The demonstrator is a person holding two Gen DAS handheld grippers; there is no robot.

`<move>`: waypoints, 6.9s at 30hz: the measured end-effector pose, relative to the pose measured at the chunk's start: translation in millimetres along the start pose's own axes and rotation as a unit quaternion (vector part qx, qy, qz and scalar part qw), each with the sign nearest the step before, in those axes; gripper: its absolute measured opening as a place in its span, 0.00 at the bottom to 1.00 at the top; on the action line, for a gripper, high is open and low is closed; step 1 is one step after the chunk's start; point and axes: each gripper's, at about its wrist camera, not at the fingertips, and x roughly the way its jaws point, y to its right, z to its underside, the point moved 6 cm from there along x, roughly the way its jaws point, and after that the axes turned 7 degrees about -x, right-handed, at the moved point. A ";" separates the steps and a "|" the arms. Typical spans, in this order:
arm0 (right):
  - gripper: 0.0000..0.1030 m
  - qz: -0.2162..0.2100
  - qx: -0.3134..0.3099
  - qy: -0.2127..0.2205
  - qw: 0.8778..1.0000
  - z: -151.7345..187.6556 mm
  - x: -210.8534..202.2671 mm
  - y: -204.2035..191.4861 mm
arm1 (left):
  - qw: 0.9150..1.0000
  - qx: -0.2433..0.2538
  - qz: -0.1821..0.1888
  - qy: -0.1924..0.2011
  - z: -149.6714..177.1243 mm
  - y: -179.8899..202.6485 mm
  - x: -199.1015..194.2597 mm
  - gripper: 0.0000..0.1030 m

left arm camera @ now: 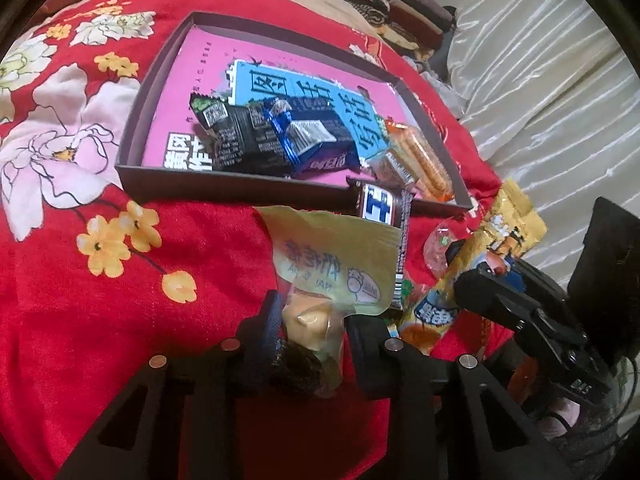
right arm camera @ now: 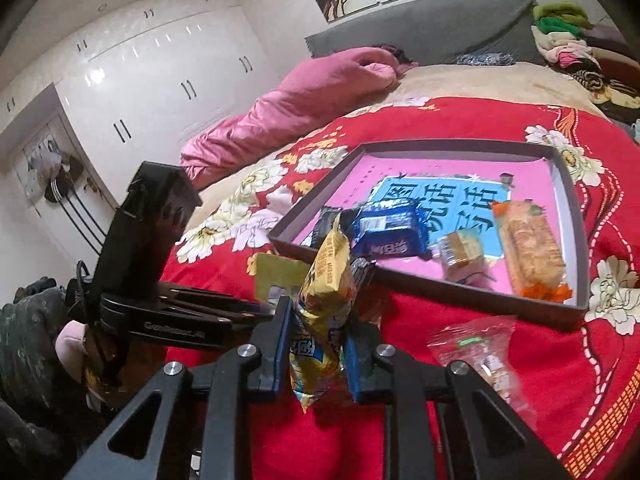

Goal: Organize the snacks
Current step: 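Carry the green-labelled bag and yellow chip bag over the tray with both grippers, then open the right gripper to drop the yellow chip bag while the left gripper releases the green-labelled bag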

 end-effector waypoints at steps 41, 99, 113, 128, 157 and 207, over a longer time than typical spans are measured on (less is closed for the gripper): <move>0.23 0.070 0.055 0.108 0.990 -36.7 -47.4 64.7 | 0.994 -0.008 -0.031 0.107 -52.3 1.6 -59.1 0.32; 0.23 0.143 0.074 0.105 0.981 -47.5 -41.7 116.2 | 0.978 0.002 -0.163 0.132 -87.3 -31.1 -21.4 0.32; 0.23 0.146 0.076 0.082 0.983 -45.4 -27.9 123.3 | 0.978 -0.001 -0.163 0.128 -89.9 -33.7 -16.3 0.32; 0.23 0.138 0.078 0.062 0.985 -43.6 -14.3 124.0 | 0.980 0.013 -0.158 0.124 -87.0 -24.9 -12.1 0.32; 0.23 0.134 0.076 0.045 0.987 -41.7 -0.3 124.7 | 0.982 0.033 -0.148 0.111 -78.9 -8.7 -4.5 0.32; 0.55 0.174 0.122 0.114 0.970 -44.7 -46.9 144.4 | 0.979 0.031 -0.157 0.124 -79.2 -12.5 -19.1 0.49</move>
